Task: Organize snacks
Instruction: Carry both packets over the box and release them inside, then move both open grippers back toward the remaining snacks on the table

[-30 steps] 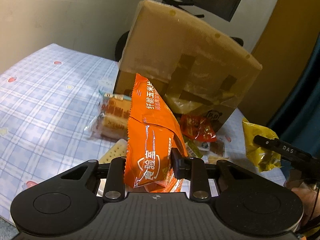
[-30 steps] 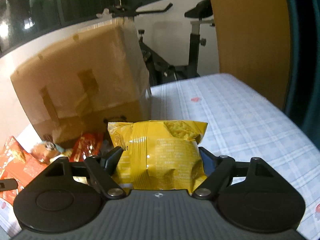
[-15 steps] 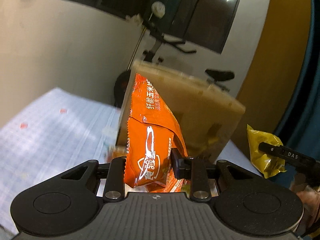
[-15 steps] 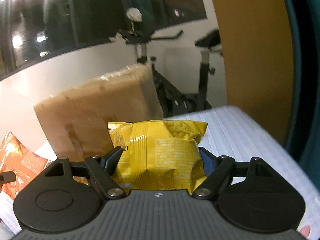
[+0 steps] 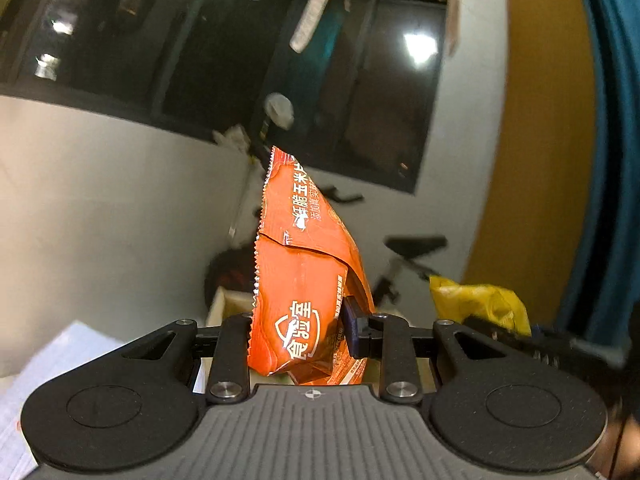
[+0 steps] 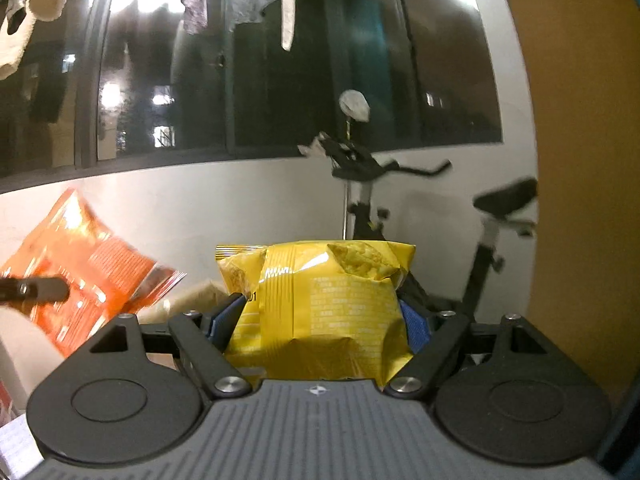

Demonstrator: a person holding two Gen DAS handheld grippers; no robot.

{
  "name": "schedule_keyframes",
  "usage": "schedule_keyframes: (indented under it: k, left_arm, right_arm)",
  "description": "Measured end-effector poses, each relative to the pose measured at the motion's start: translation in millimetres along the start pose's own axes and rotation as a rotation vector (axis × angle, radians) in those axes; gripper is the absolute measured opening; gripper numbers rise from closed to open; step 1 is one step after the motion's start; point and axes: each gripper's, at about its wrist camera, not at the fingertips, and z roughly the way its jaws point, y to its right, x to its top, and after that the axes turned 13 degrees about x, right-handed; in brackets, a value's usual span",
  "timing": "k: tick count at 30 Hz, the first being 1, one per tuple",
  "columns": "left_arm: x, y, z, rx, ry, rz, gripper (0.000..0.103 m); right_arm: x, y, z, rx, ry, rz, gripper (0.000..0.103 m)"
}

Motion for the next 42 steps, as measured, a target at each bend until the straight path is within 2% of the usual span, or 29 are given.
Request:
schedule_keyframes:
  k: [2,4,9,14,18,19,20,22,24,28,35,38,42]
  left_arm:
    - [8.1,11.3,25.4,0.019,0.014,0.001,0.031]
    - [11.5,22.6,46.8,0.065,0.016,0.042,0.031]
    - [11.9,32.2,88.3,0.106,-0.046,0.099,0.031]
    - [6.2,29.2,109.9,0.147,-0.096,0.163,0.031]
    - [1.8,23.0,122.4,0.151,-0.149,0.213,0.033]
    - [0.3,22.2,124.1,0.152,-0.164,0.216,0.038]
    - [-0.2,18.8,123.8,0.156,-0.172,0.212,0.042]
    - [-2.9,12.1,121.8,0.168,-0.184,0.198,0.066]
    - [-3.8,5.7,116.2,0.177,-0.190,0.189,0.073]
    - [-2.6,2.6,104.8,0.205,-0.213,0.186,0.074]
    - [0.1,-11.9,81.8,0.237,-0.238,0.186,0.074]
    - [-1.1,-19.5,63.2,0.232,-0.253,0.169,0.074]
    - [-8.1,-21.7,39.4,0.240,-0.254,0.211,0.074]
  right_arm:
    - [2.8,5.7,24.7,0.029,0.040,0.029,0.082]
    - [4.2,10.1,47.7,0.009,0.037,0.024,0.082]
    - [-2.0,10.6,97.0,-0.026,-0.034,-0.060,0.082]
    - [-18.7,10.6,127.8,-0.035,-0.125,-0.119,0.082]
    - [-33.4,18.9,141.2,-0.027,-0.201,-0.068,0.082]
    - [-35.3,21.5,144.0,-0.014,-0.221,-0.049,0.083]
    - [-37.6,22.5,144.3,-0.009,-0.232,-0.036,0.083]
    - [-39.0,24.8,143.3,-0.015,-0.240,-0.012,0.085]
    - [-37.3,27.7,140.3,-0.017,-0.244,0.021,0.087]
    - [-32.1,31.6,130.2,-0.008,-0.253,0.078,0.093]
    - [-23.4,17.0,104.0,0.012,-0.243,0.054,0.093]
    - [-24.2,5.4,84.0,-0.006,-0.221,0.061,0.093]
    - [-27.4,-12.7,61.1,0.018,-0.218,0.049,0.093]
